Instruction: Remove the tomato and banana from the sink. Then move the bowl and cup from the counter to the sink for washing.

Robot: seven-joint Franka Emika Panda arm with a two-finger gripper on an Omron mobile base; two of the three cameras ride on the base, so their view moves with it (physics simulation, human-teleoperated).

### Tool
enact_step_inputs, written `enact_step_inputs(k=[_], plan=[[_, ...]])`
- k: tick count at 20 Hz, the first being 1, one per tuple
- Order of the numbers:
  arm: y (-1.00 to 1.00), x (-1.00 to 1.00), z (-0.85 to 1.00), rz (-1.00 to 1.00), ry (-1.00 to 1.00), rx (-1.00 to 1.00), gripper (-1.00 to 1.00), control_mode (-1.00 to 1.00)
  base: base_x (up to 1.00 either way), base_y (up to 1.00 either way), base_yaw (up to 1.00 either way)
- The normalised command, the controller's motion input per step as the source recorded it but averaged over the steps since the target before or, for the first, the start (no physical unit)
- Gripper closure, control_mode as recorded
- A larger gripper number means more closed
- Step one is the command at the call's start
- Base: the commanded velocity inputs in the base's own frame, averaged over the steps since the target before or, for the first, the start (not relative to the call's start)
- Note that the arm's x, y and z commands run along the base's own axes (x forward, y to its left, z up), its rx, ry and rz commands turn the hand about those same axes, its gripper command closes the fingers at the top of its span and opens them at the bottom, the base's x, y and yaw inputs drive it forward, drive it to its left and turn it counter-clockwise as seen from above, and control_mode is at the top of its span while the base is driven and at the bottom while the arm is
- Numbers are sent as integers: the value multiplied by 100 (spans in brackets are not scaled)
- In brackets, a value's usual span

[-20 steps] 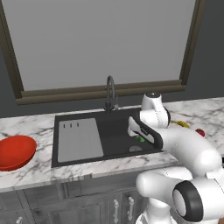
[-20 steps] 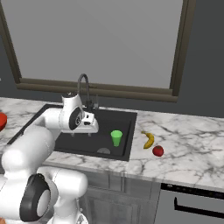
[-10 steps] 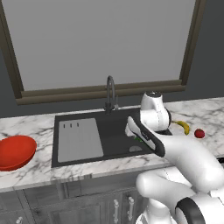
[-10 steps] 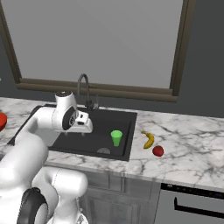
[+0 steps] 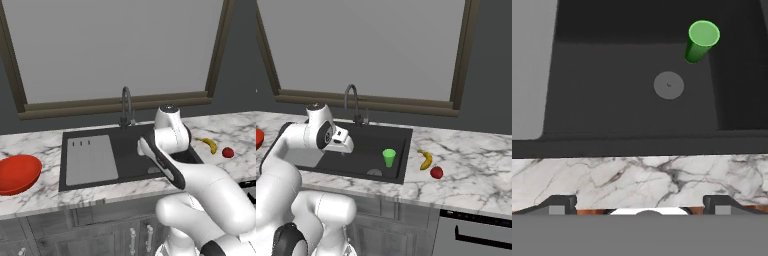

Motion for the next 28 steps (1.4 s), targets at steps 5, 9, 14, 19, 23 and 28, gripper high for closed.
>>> enact_step_inputs(k=[5,9,14,19,23,28], plan=[[25,-9,10,-9,0,1,-100,-100,0,0,0],[27,-5,10,-9,0,1,-100,-100,0,0,0],[28,-5,8,-8,0,2,-100,-100,0,0,0],[29,0,6,-1,0,2,-100,-100,0,0,0],[29,-2,4,0,0,2,-100,-100,0,0,0],[30,-1,2,0,0,1,-100,-100,0,0,0]])
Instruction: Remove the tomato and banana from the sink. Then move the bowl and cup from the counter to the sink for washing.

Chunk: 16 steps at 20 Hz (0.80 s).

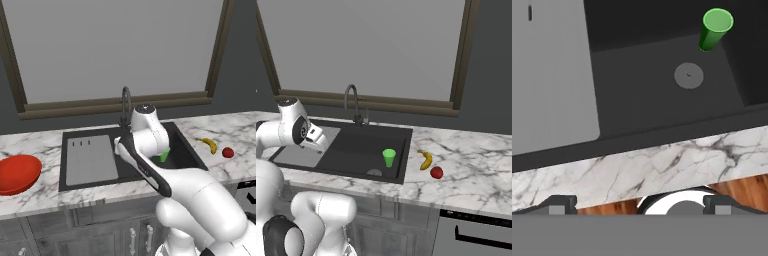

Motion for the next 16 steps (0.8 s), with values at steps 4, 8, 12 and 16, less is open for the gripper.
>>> enact_step_inputs(k=[4,8,12,16], plan=[[30,0,0,-1,4,0,-100,-100,0,0,0],[30,0,0,-1,2,0,-100,-100,0,0,0],[30,0,0,0,1,0,-100,-100,0,0,0],[29,0,2,0,0,1,-100,-100,0,0,0]])
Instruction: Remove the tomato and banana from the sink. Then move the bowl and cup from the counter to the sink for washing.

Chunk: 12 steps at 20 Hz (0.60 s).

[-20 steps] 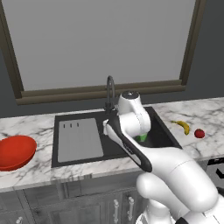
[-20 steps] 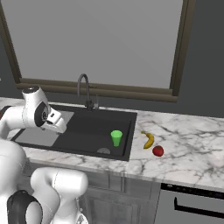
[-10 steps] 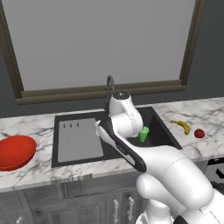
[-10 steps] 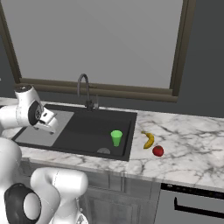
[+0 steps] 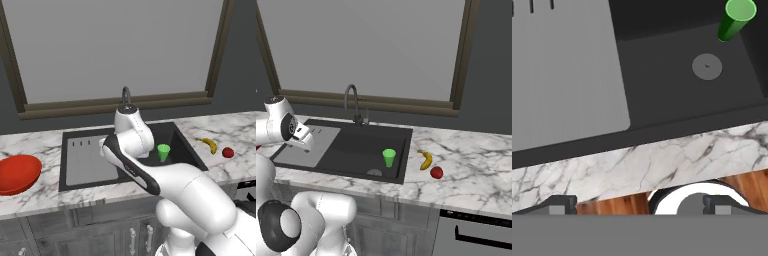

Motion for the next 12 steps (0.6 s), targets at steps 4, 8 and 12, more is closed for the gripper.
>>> enact_step_inputs(k=[4,8,12], plan=[[29,-3,1,0,0,1,-100,-100,0,0,0],[26,-3,2,0,0,3,-100,-100,0,0,0],[24,-3,2,0,0,6,-100,-100,0,0,0]])
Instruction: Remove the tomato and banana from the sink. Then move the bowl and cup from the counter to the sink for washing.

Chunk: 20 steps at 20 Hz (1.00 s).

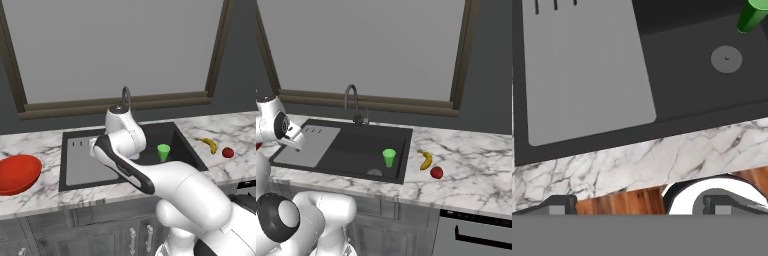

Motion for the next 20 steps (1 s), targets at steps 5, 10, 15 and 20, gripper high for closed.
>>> enact_step_inputs(k=[5,10,15,20], plan=[[25,-4,4,0,0,7,-100,-100,0,0,0],[26,-4,5,0,0,8,-100,-100,0,0,0],[29,-3,3,0,0,9,-100,-100,0,0,0],[31,-2,3,0,0,5,-100,-100,0,0,0]])
